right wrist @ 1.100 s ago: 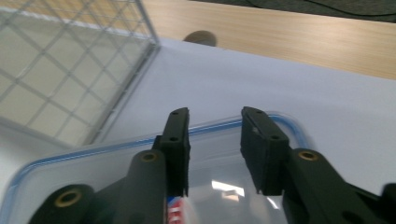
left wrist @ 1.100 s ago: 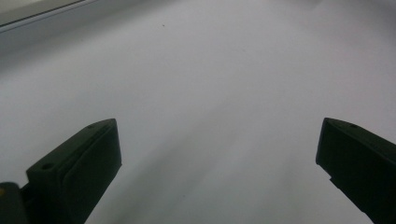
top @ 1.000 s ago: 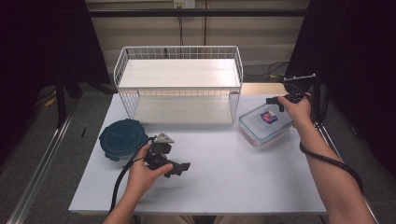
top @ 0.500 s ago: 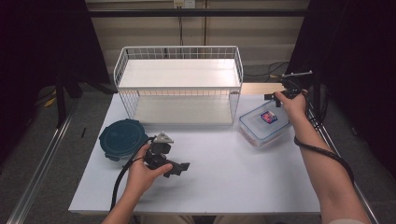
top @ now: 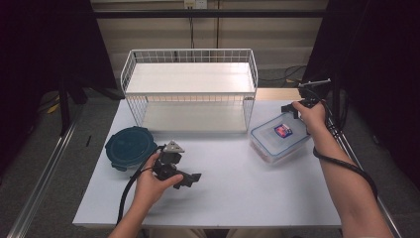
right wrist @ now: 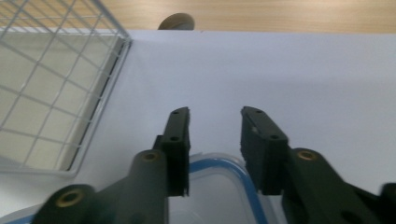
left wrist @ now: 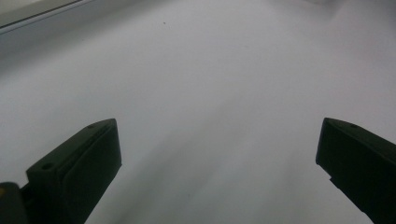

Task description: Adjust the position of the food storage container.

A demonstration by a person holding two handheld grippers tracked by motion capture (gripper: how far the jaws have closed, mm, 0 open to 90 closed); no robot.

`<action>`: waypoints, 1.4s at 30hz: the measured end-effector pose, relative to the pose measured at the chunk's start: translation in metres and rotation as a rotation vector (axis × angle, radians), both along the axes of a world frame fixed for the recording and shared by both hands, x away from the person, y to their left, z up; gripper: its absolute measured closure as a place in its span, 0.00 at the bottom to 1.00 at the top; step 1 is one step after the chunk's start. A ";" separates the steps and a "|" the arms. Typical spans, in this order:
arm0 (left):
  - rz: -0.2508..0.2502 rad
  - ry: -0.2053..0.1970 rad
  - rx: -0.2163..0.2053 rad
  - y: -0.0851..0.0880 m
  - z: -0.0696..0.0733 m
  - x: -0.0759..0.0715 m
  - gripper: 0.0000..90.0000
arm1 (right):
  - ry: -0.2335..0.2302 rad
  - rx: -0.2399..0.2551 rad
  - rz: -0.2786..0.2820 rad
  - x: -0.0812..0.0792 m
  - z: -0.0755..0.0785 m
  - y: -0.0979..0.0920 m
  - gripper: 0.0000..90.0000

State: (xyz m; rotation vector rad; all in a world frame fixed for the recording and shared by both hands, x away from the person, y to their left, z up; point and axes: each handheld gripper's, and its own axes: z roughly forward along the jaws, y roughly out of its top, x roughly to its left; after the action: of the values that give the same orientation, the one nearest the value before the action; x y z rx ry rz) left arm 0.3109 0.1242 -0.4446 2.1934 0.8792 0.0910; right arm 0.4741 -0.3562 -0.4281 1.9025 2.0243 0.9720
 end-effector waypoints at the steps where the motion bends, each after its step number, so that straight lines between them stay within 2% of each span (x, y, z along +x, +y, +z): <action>1: -0.003 -0.004 0.001 0.000 0.000 0.000 0.00 | -0.004 0.014 0.007 -0.003 -0.001 0.002 0.77; 4: 0.000 -0.008 0.005 0.000 0.001 -0.001 0.00 | -0.010 0.024 0.020 -0.011 -0.001 0.005 0.81; 5: -0.002 -0.008 0.005 -0.001 0.000 -0.001 0.00 | -0.024 0.018 0.035 -0.017 0.000 0.007 0.87; 7: -0.005 -0.008 0.005 -0.002 0.001 -0.002 0.00 | -0.023 0.027 0.039 -0.021 0.001 0.008 0.93; 8: -0.004 -0.012 0.006 -0.002 0.001 -0.002 0.00 | -0.029 0.047 0.053 -0.024 0.001 0.009 0.96; 10: -0.011 -0.008 -0.001 -0.002 0.002 -0.003 0.00 | -0.036 0.056 0.058 -0.026 0.001 0.011 0.97; 11: -0.003 -0.017 -0.005 -0.004 0.003 -0.003 0.00 | -0.029 0.074 0.087 -0.030 0.003 0.019 1.00; 14: -0.015 -0.009 -0.004 -0.003 0.004 -0.003 0.00 | -0.028 0.068 0.120 -0.035 0.004 0.029 1.00; 15: -0.010 -0.007 -0.002 -0.004 0.004 -0.004 0.00 | -0.047 0.030 0.140 -0.038 0.007 0.037 1.00; 16: -0.010 -0.007 -0.002 -0.004 0.004 -0.004 0.00 | -0.047 0.030 0.140 -0.038 0.007 0.037 1.00; 17: 0.000 -0.013 -0.003 -0.004 0.004 -0.005 0.00 | -0.065 -0.008 0.130 -0.040 0.011 0.036 1.00; 18: 0.000 -0.013 -0.003 -0.004 0.004 -0.005 0.00 | -0.065 -0.008 0.130 -0.040 0.011 0.036 1.00; 19: -0.006 -0.013 0.001 -0.002 0.005 -0.005 0.00 | -0.074 -0.037 0.106 -0.040 0.010 0.028 1.00; 20: -0.006 -0.013 0.001 -0.002 0.005 -0.005 0.00 | -0.074 -0.037 0.106 -0.040 0.010 0.028 1.00; 21: -0.002 -0.014 -0.005 -0.002 0.005 -0.006 0.00 | -0.075 -0.019 0.080 -0.041 0.010 0.022 1.00; 22: 0.002 -0.019 -0.010 -0.002 0.005 -0.006 0.00 | -0.086 -0.018 0.058 -0.042 0.011 0.011 1.00; 24: 0.001 -0.014 -0.011 -0.002 0.005 -0.005 0.00 | -0.087 -0.041 0.043 -0.042 0.012 0.003 1.00; 26: 0.004 -0.011 -0.004 -0.003 0.005 -0.004 0.00 | -0.078 -0.042 0.031 -0.042 0.012 -0.004 1.00; 30: -0.008 -0.004 -0.002 -0.004 0.004 -0.004 0.00 | -0.047 -0.068 0.029 -0.042 0.008 -0.012 1.00; 32: 0.002 -0.010 -0.005 -0.005 0.003 -0.003 0.00 | -0.049 -0.075 0.034 -0.042 0.007 -0.014 1.00; 33: 0.003 -0.007 -0.002 -0.005 0.003 -0.003 0.00 | -0.048 -0.063 0.025 -0.043 0.006 -0.015 1.00; 34: 0.002 -0.001 -0.003 -0.006 0.003 -0.003 0.00 | -0.017 -0.061 0.024 -0.044 0.004 -0.016 1.00; 35: 0.001 -0.002 -0.006 -0.006 0.002 -0.003 0.00 | -0.022 -0.079 0.033 -0.044 0.002 -0.017 1.00; 37: -0.006 -0.001 -0.006 -0.006 0.003 -0.003 0.00 | -0.017 -0.082 0.036 -0.045 0.001 -0.018 1.00; 39: -0.007 0.002 -0.006 -0.006 0.002 -0.004 0.00 | -0.013 -0.042 0.036 -0.051 -0.002 -0.017 1.00; 42: 0.000 0.009 -0.011 -0.006 0.002 -0.004 0.00 | -0.014 -0.046 0.048 -0.054 -0.002 -0.014 1.00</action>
State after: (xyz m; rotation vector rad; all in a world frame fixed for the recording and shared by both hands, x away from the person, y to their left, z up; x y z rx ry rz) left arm 0.3072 0.1179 -0.4421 2.1852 0.8833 0.0763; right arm 0.4199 -0.3701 -0.4296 1.8272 2.0750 0.9380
